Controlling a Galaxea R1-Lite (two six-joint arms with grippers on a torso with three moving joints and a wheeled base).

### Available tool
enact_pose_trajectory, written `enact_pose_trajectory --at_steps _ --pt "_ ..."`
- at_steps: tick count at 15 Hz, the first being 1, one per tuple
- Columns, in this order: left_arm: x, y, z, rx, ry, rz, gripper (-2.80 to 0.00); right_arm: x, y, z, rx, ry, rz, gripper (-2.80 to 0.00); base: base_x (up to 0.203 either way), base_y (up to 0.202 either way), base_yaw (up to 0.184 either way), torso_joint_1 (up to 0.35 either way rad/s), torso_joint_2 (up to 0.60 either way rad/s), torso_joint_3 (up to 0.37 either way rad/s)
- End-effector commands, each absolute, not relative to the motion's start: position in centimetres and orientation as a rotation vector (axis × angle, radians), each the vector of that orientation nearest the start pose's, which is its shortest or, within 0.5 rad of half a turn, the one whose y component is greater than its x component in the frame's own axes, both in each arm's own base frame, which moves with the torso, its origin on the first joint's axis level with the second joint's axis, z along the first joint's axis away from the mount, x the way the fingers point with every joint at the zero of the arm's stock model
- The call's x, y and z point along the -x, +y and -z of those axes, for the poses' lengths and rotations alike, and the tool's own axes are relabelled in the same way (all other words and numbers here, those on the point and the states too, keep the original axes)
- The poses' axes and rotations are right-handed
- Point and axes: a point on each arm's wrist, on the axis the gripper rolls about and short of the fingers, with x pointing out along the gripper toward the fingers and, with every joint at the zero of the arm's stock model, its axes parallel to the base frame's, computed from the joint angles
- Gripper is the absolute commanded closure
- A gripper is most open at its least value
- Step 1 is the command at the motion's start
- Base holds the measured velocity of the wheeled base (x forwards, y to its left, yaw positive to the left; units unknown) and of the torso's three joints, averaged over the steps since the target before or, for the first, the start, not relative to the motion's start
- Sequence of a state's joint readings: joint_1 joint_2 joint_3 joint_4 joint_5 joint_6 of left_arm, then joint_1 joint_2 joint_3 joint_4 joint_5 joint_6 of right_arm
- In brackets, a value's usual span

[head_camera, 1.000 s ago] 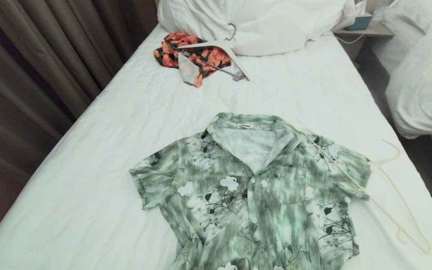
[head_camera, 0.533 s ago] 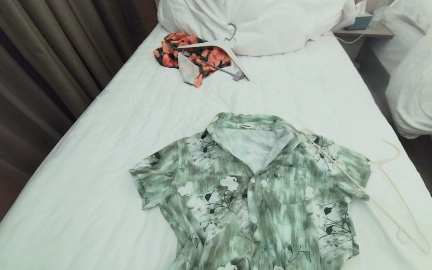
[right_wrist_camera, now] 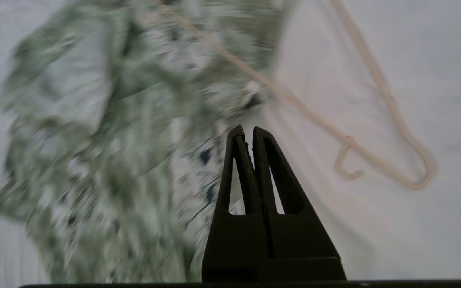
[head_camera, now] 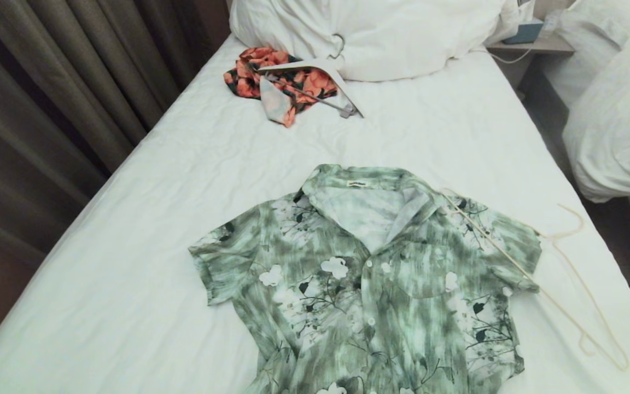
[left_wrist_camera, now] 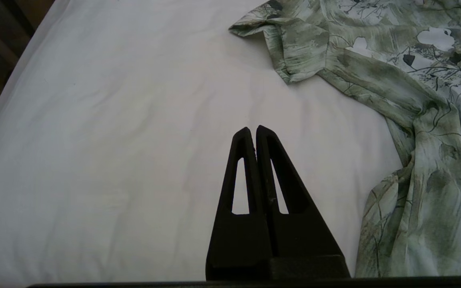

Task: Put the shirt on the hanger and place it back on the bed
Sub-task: Lift the shirt and hanger

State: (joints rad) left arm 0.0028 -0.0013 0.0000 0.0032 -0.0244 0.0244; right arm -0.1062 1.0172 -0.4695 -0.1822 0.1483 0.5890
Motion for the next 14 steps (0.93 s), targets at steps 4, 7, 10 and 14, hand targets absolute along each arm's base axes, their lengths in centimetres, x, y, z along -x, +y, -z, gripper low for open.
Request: enact_pose_trajectory --at_steps 4,7,10,14 --pt "2.3 -0.1 -7.5 -0.025 0.003 0.022 0.00 -19.9 -8.6 -13.7 -0.815 0.627 0.312 0.00 0.000 0.000 0.000 0.000 0.00 0.000" --pt "2.3 -0.1 -7.5 -0.025 0.003 0.022 0.00 -20.4 -10.4 -13.4 -0.833 0.634 0.255 0.00 0.000 0.000 0.000 0.000 0.00 0.000" --pt "2.3 -0.1 -7.5 -0.025 0.003 0.022 0.00 -20.3 -10.4 -13.5 -0.856 0.632 0.146 -2.80 0.000 0.000 0.000 0.000 0.00 0.000" --pt "2.3 -0.1 -7.5 -0.025 0.003 0.022 0.00 -20.8 -10.5 -13.8 -0.836 0.594 0.039 -2.80 0.000 0.000 0.000 0.000 0.00 0.000"
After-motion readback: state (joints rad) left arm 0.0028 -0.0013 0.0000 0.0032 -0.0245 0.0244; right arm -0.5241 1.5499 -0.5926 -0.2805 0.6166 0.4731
